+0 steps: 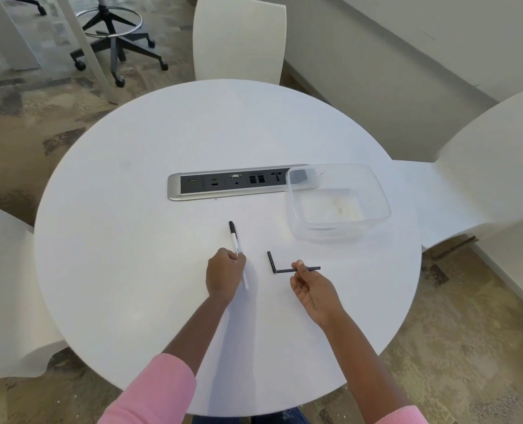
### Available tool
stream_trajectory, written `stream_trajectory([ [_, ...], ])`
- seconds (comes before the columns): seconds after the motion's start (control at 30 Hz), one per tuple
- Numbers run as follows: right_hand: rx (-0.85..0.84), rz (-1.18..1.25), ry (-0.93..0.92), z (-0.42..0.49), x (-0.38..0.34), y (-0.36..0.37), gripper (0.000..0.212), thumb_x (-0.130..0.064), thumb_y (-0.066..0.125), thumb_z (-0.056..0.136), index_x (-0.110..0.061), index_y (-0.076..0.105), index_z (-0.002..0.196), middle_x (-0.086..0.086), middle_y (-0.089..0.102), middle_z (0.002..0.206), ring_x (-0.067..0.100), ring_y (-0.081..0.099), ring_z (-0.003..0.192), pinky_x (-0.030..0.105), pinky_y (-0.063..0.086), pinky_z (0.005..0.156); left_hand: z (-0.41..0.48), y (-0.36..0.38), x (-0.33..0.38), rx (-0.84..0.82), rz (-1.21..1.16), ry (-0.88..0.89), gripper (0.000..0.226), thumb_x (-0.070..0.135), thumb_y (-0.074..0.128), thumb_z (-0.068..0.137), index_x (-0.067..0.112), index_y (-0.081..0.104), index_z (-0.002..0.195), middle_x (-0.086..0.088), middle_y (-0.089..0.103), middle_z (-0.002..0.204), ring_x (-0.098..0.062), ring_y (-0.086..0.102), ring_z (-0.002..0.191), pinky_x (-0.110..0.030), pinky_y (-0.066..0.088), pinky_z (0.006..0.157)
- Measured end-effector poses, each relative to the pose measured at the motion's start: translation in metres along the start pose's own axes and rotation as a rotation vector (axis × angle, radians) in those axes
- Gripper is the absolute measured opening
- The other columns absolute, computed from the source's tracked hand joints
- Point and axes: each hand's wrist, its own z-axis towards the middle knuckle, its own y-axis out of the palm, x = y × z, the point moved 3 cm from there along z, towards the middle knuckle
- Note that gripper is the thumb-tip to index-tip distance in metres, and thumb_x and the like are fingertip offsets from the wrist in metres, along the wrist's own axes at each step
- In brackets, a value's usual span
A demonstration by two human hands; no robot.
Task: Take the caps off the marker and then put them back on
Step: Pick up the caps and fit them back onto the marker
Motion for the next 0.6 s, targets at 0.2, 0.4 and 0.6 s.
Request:
stream_trajectory([
  [0.2, 0.025, -0.36, -0.191, -0.013, -0.014, 0.011, 0.022, -0.019, 0.05, 0.093, -0.009, 0.066, 0.08, 0.002, 0.059, 0.076, 0.012, 0.057, 0.061, 0.013, 0.054, 0.057, 0.006, -0.013, 0.013, -0.114, -1.077, -0.464, 0.029, 0.01, 0.05, 0.091, 0.007, 0.049, 0.062, 0.003, 0.052, 0.031, -0.003, 0.045, 0.026, -0.01, 0.039, 0.033],
  [0.4, 0.005, -0.548, -0.405, -0.028, -0.028, 0.028, 0.015, -0.01, 0.058, 0.087, -0.017, 0.067, 0.077, 0.002, 0.063, 0.076, 0.014, 0.059, 0.065, 0.015, 0.055, 0.063, 0.001, -0.026, 0.024, -0.188, -1.322, -0.525, 0.024, 0.012, 0.049, 0.093, 0.005, 0.051, 0.069, 0.0, 0.058, 0.037, -0.005, 0.055, 0.033, -0.012, 0.048, 0.038],
  [0.6, -0.016, -0.628, -0.688, -0.049, -0.045, 0.049, 0.021, -0.007, 0.062, 0.084, -0.028, 0.061, 0.085, -0.006, 0.063, 0.071, 0.009, 0.064, 0.067, 0.018, 0.056, 0.069, -0.009, -0.029, 0.031, -0.259, -1.432, -0.58, 0.018, 0.009, 0.05, 0.091, 0.003, 0.053, 0.074, -0.006, 0.059, 0.046, -0.009, 0.058, 0.035, -0.014, 0.049, 0.039],
])
